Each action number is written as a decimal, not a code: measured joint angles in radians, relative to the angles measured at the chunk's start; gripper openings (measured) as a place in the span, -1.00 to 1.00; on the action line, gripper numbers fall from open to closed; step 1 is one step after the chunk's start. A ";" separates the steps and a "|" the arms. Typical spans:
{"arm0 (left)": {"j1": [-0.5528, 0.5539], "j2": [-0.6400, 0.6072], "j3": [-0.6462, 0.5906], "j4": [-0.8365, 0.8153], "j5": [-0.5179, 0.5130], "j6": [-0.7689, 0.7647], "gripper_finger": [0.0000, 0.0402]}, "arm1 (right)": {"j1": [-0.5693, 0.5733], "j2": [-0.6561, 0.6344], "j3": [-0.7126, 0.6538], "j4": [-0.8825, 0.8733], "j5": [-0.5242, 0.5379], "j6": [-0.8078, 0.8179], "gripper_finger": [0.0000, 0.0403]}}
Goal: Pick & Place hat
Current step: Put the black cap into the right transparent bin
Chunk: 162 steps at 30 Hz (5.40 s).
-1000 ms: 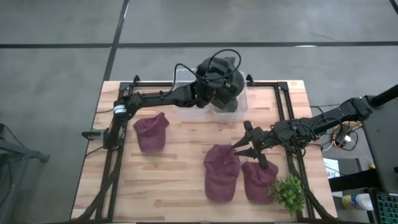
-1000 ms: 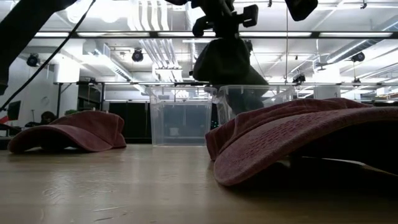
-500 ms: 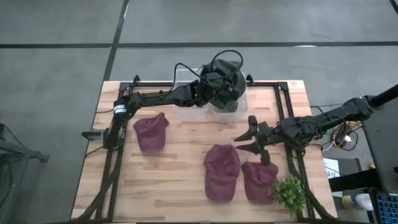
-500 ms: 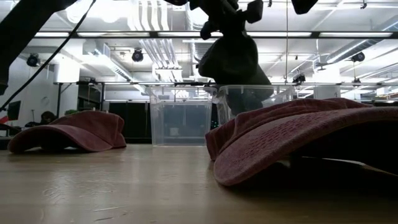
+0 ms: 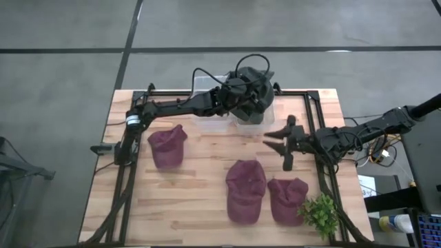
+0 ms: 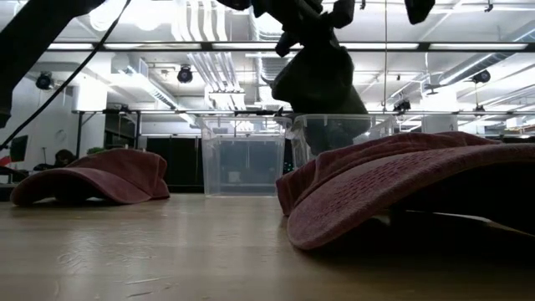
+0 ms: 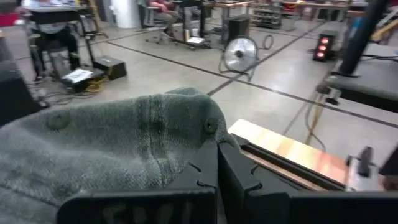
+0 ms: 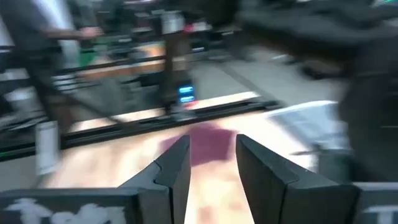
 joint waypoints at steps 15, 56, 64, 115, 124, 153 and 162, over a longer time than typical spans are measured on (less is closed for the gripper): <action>0.000 -0.013 0.000 -0.010 0.018 0.006 -0.99 | -0.023 -0.056 0.001 0.068 0.626 -0.314 -0.38; -0.010 -0.016 0.128 -0.039 0.151 0.000 -0.27 | -0.196 -0.054 0.027 -0.055 0.501 -0.233 -0.03; -0.021 -0.016 0.237 -0.298 0.168 0.001 -0.27 | -0.198 -0.053 0.026 -0.061 0.472 -0.229 -0.03; 0.274 -0.840 -0.702 -0.485 -0.237 0.099 -0.27 | -0.804 0.883 0.943 -0.724 -0.129 -0.204 -0.55; 0.275 -0.942 -0.883 -0.341 -0.234 0.139 -0.27 | -0.803 0.862 0.857 -0.894 -0.127 -0.089 -0.78; 0.275 -0.950 -0.904 -0.341 -0.228 0.155 -0.27 | -0.765 0.763 0.649 -0.829 -0.285 0.025 -0.96; 0.275 -0.950 -0.904 -0.326 -0.227 0.157 -0.27 | -0.743 0.610 0.784 -0.666 -0.221 -0.079 -0.96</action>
